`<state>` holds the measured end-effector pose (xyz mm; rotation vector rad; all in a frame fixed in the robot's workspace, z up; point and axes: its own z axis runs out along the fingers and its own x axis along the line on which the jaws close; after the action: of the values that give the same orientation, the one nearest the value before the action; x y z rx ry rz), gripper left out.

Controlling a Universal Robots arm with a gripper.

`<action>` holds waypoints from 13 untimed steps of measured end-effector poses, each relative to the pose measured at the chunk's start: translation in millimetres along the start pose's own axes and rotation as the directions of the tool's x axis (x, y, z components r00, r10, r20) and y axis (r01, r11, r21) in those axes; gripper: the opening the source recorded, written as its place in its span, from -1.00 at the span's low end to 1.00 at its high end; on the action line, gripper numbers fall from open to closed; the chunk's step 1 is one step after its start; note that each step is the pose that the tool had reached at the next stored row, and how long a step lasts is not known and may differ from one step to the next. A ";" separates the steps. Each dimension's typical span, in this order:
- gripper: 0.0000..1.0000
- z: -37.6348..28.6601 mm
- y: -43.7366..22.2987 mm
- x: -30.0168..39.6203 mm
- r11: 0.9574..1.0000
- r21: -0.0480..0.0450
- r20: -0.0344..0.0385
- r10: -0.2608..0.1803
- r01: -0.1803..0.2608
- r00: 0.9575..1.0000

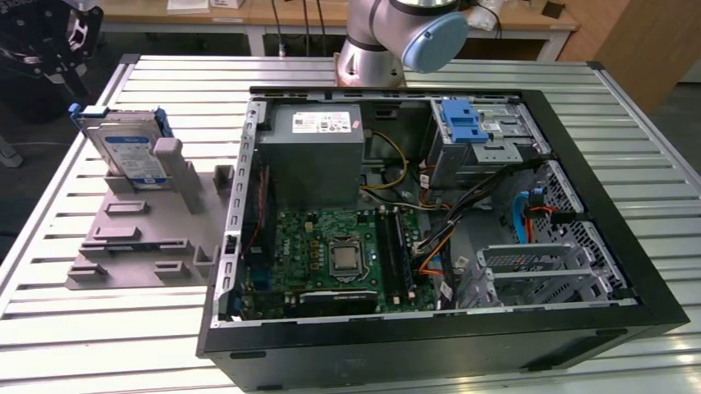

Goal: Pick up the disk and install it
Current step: 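Pick up the disk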

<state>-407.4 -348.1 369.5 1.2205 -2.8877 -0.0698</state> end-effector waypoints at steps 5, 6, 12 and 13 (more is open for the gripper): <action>-0.79 0.2 0.0 0.0 0.996 -0.001 -0.004 -0.090 0.090 0.996; -0.79 0.2 -0.1 0.0 0.994 -0.001 -0.005 -0.108 0.108 0.994; -0.79 0.5 0.0 0.0 0.978 -0.004 -0.008 -0.209 0.209 0.978; -0.79 0.5 0.0 0.0 0.974 -0.004 -0.008 -0.226 0.225 0.974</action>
<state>-407.4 -348.0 369.0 1.5385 -2.7265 -0.0699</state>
